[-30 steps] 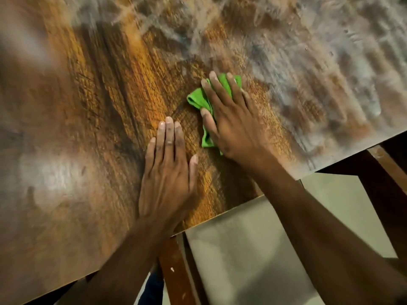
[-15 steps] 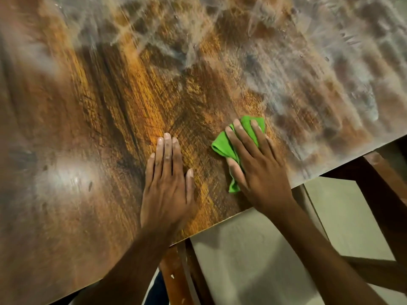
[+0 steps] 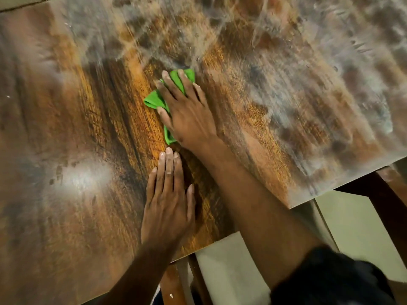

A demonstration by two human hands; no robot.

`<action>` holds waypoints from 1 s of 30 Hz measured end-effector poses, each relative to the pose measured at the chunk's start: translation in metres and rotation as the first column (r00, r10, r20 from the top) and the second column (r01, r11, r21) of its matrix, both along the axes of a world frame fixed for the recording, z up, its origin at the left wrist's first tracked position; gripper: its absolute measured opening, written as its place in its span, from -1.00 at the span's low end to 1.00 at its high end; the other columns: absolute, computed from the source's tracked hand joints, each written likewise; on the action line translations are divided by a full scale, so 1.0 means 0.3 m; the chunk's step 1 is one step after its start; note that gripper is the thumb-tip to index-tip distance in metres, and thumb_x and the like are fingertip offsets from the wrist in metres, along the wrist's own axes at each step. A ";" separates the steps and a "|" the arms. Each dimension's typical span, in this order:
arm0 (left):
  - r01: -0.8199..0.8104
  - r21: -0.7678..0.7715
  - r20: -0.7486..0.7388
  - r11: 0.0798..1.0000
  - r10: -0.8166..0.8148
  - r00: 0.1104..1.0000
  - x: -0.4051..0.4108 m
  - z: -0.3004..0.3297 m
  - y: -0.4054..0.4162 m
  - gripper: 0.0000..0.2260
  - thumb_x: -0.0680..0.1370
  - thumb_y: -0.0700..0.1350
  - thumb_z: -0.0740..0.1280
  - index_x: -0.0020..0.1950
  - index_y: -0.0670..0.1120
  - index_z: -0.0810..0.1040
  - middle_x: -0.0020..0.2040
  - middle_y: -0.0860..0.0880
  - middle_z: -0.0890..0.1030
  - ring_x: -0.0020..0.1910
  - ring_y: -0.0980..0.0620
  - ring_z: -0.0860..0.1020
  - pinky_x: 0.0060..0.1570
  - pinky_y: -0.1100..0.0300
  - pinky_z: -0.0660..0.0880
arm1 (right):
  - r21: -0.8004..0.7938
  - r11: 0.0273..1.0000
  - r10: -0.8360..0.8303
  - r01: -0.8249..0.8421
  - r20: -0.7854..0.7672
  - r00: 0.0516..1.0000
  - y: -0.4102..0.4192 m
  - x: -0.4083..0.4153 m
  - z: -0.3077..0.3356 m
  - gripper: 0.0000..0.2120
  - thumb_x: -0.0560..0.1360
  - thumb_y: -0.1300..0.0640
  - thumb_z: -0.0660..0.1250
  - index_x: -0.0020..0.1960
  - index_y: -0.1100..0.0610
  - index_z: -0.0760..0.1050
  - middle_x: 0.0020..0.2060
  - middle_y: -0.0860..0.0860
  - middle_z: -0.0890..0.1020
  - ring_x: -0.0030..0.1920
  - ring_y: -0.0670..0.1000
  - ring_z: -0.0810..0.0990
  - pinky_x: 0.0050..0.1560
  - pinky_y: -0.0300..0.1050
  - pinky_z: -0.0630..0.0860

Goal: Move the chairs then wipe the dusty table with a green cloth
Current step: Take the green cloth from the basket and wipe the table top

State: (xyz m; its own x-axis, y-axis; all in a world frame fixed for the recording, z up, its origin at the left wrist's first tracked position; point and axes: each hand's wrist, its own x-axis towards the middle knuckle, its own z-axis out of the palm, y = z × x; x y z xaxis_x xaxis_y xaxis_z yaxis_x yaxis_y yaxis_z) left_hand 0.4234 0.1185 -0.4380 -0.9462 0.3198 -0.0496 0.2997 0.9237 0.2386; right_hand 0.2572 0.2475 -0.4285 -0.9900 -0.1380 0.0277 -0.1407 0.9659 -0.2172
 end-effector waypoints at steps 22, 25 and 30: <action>-0.005 0.035 -0.011 0.999 0.005 1.000 0.002 0.010 0.007 -0.38 0.72 0.00 0.07 0.74 -0.20 0.02 0.75 -0.14 0.02 0.74 -0.07 -0.01 0.67 -0.16 0.09 | -0.021 0.986 -0.165 0.166 0.021 0.986 0.440 0.440 0.020 -0.43 0.77 -0.17 0.01 0.73 -0.03 0.05 0.72 -0.06 0.03 0.72 0.03 -0.13 0.69 0.14 -0.02; -0.001 0.041 -0.008 0.999 0.001 1.000 0.002 0.004 0.005 -0.38 0.72 0.01 0.07 0.74 -0.19 0.01 0.75 -0.14 0.01 0.74 -0.06 -0.03 0.68 -0.16 0.07 | -0.010 0.989 -0.149 0.149 -0.025 0.989 0.412 0.190 0.005 -0.43 0.76 -0.19 -0.01 0.71 0.01 0.14 0.71 -0.01 0.13 0.72 0.11 -0.04 0.67 0.18 0.05; -0.009 0.070 0.000 0.998 0.009 1.000 0.000 -0.006 0.000 -0.38 0.72 0.02 0.05 0.74 -0.19 0.01 0.75 -0.13 0.00 0.74 -0.06 -0.04 0.67 -0.18 0.07 | 0.036 0.996 -0.083 0.083 0.013 0.996 0.304 -0.050 0.004 -0.40 0.74 -0.21 -0.04 0.72 0.00 0.10 0.72 -0.02 0.09 0.72 0.13 -0.05 0.66 0.18 0.04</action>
